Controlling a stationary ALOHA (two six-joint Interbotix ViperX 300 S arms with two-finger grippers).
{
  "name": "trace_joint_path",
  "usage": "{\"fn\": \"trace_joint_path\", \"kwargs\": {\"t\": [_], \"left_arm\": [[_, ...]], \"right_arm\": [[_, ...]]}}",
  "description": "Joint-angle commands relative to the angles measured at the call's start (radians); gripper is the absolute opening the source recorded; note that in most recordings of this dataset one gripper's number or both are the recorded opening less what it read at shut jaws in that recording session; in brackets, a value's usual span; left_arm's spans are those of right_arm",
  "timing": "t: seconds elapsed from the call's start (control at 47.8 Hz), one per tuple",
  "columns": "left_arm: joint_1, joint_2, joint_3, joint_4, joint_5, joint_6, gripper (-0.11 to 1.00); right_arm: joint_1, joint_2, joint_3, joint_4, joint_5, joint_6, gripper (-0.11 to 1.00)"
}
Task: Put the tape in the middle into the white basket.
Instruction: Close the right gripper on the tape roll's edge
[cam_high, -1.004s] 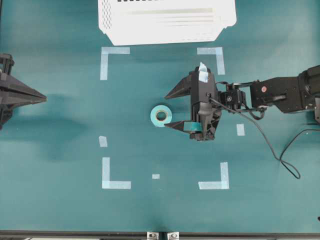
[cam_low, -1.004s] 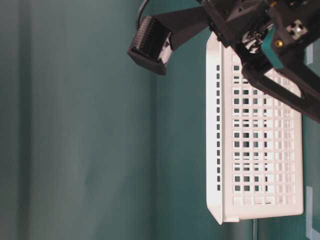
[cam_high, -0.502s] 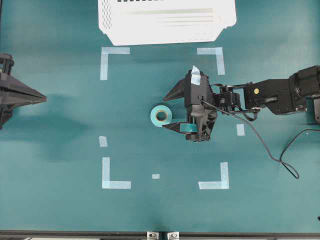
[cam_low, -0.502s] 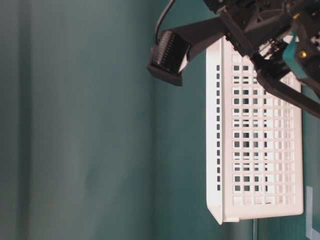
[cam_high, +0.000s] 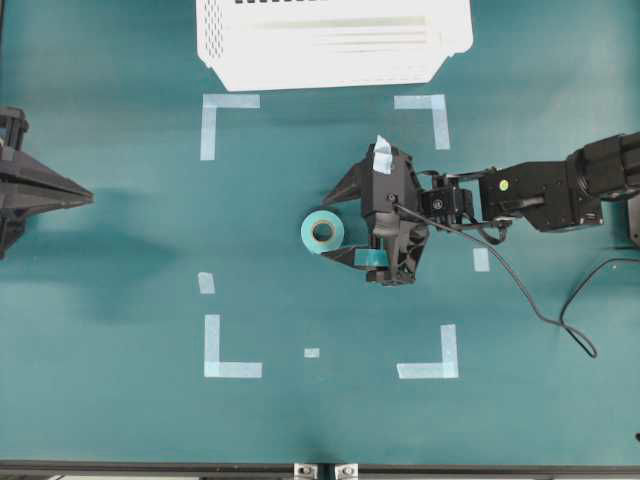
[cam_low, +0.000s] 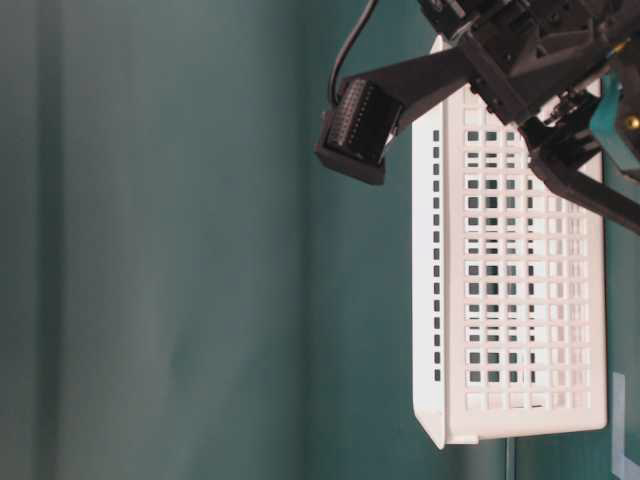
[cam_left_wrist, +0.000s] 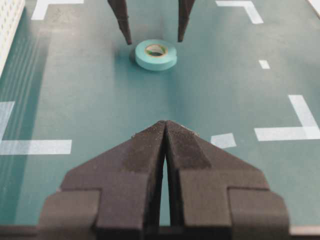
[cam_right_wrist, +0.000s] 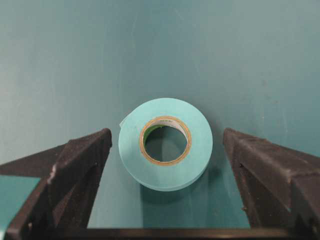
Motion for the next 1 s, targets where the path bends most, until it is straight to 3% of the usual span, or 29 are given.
{"fn": "trace_joint_path", "kwargs": {"t": [0.0,0.983], "left_arm": [[0.005,0.008,-0.014,0.0,-0.011,0.0,-0.11],[0.005,0.008,-0.012,0.0,-0.011,0.0,-0.11]], "right_arm": [[0.003,-0.012,-0.017,0.002,-0.005,0.005,0.97],[0.006,0.051,-0.046,0.0,-0.005,0.026,0.97]]}}
